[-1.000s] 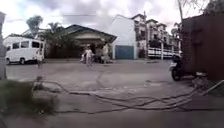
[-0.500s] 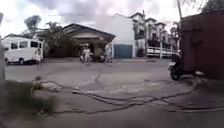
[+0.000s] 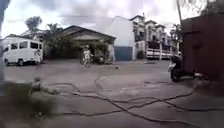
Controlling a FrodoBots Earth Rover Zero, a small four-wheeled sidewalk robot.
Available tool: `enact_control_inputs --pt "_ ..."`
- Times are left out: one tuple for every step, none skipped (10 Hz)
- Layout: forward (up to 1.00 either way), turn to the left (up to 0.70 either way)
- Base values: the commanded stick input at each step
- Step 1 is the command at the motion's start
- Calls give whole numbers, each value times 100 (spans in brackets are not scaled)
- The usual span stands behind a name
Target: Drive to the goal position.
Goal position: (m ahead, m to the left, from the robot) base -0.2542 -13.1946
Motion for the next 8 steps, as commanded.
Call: enact_control_inputs --pt "70 -35" --pt "69 0" --pt "-12 0" --pt "-12 0" --pt "-12 0" --pt "-12 0" --pt "22 0" --pt "70 0"
